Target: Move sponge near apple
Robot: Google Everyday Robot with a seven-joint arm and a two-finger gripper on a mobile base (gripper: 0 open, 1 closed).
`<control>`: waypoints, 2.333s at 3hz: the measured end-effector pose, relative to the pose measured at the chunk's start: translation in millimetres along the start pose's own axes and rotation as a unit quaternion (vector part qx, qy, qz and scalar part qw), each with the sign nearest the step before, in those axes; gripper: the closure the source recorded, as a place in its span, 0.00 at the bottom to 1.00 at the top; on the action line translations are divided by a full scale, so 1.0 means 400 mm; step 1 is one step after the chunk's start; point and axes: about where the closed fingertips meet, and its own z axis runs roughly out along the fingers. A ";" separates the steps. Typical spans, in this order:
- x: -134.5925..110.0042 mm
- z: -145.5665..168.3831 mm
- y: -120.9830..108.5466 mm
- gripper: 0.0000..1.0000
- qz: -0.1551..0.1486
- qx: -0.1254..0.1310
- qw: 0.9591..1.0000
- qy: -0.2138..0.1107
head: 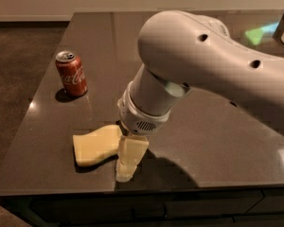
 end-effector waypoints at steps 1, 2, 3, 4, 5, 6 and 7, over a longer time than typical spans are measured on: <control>-0.017 0.029 -0.007 0.00 -0.006 -0.006 1.000 0.002; -0.024 0.049 -0.012 0.00 -0.010 -0.013 1.000 0.007; -0.023 0.055 -0.018 0.17 -0.010 -0.018 1.000 0.014; -0.011 0.045 -0.025 0.41 -0.006 -0.021 0.999 0.023; 0.015 0.017 -0.046 0.64 0.008 -0.016 1.000 0.025; 0.064 -0.043 -0.104 0.88 0.038 0.009 0.999 0.027; 0.136 -0.111 -0.180 1.00 0.079 0.043 0.995 0.034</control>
Offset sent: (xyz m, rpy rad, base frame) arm 0.0104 0.0226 -0.0231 -0.0316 0.0320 0.0355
